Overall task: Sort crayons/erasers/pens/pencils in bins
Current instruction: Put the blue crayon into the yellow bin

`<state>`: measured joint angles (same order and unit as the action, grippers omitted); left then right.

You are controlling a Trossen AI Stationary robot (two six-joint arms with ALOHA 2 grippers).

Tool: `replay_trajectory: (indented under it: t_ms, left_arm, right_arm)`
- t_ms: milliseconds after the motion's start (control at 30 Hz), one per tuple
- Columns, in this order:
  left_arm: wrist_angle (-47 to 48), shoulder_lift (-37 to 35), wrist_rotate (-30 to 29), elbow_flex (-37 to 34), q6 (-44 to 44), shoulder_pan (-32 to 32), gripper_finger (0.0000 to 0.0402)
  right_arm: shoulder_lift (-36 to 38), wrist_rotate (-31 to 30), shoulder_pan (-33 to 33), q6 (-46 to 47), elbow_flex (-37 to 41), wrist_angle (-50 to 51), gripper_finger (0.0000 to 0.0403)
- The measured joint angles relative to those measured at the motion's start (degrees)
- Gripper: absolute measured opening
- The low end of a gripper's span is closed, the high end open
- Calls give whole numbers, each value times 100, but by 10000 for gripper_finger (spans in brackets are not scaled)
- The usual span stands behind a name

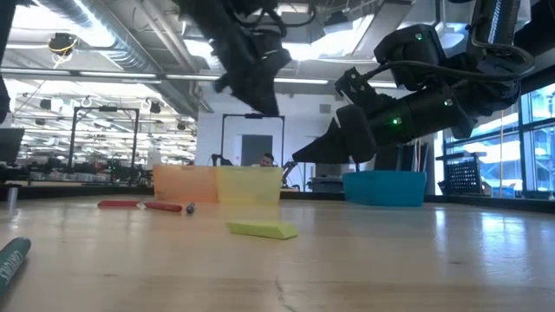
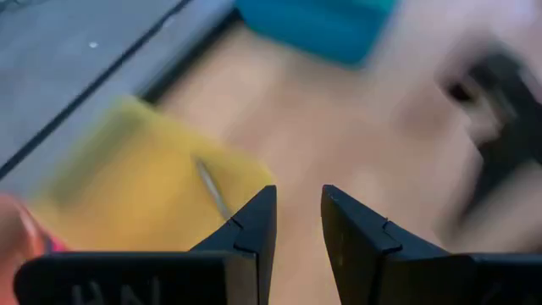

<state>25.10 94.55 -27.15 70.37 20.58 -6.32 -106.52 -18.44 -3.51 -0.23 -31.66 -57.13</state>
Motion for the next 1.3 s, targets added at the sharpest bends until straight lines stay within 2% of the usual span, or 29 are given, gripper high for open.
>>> replay_trajectory:
  t_ms: [133,333,433,767,1033,1300]
  left_arm:
    - [-16,-9,-464,-621,1322,835,86]
    - [-63,-9,-1582,-1508,4576,1535,86]
    - [-114,-9,-1572,-1818,5455,1690,86]
    - [-75,95,-1327,-1932,5891,2032,86]
    - [106,726,-679,-1930,6248,1867,86]
    - [127,923,-690,-1908,6293,1833,85]
  right_arm:
    - [0,29,-15,16,0,-12,157]
    - [0,48,-9,776,-43,-49,157]
    - [0,54,-11,922,-48,-45,157]
    - [0,57,-11,901,-48,-5,157]
    - [0,59,-11,901,-48,25,157]
    - [0,55,-11,899,-48,86,157]
